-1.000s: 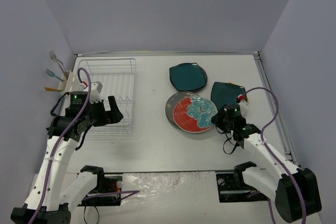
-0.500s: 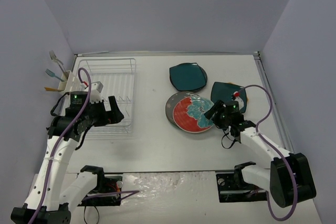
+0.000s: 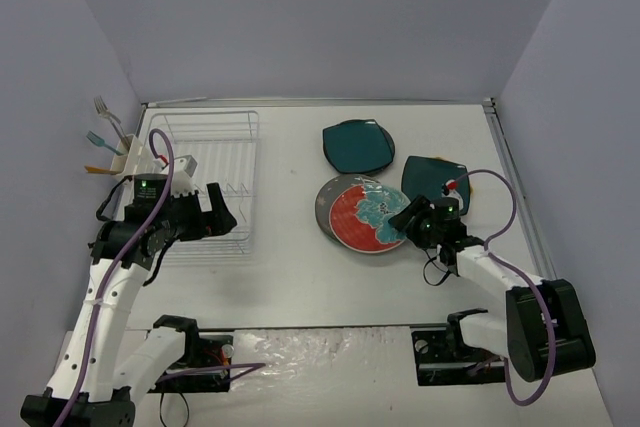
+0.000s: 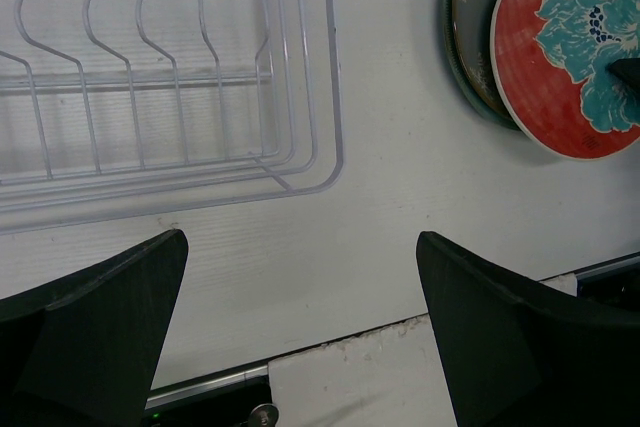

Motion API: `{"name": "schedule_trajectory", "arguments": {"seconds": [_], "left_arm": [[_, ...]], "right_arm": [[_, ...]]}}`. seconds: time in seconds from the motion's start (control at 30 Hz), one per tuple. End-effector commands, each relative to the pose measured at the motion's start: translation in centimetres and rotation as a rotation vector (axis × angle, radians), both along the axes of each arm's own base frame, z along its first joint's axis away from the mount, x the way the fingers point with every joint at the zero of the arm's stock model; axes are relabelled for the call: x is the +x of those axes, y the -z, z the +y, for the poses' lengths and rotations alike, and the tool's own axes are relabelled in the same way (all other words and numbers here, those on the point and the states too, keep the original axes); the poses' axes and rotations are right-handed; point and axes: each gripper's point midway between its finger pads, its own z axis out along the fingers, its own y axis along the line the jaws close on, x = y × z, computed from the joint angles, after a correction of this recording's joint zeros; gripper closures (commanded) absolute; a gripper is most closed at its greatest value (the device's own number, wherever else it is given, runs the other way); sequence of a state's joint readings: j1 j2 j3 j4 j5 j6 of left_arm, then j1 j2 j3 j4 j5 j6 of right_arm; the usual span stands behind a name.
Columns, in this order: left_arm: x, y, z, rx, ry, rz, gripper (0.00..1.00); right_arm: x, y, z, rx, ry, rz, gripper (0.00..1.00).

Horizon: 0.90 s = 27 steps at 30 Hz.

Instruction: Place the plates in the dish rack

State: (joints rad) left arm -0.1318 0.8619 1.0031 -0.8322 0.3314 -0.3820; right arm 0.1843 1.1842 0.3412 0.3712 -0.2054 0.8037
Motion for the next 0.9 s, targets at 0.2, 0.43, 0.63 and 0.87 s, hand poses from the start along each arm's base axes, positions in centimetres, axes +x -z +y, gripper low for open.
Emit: {"name": "schedule_trajectory", "arguments": {"seconds": [0.2,0.43,0.63,0.87], "left_arm": [[1.1,-2.1,-0.9,-0.046,0.022,-0.076,0.03],[1.3,-2.8,-1.6,-0.087,0.032,-0.087,0.03],[1.7,-4.1,-3.9,-0.207,0.103,-0.104,0.03],[3.5,-6.9,-6.0,-0.359,0.107,-0.148,0.03]], "right_arm": [[1.7,-1.9,0.6,0.056,-0.03,-0.129,0.71],[2.3,-4.7,0.3,0.054,-0.03,-0.178,1.0],[3.5,-11.3,1.3,0.104,-0.071,-0.303,1.0],[4.0,-17.8,3.4,0.225,-0.149,-0.422,1.0]]}}
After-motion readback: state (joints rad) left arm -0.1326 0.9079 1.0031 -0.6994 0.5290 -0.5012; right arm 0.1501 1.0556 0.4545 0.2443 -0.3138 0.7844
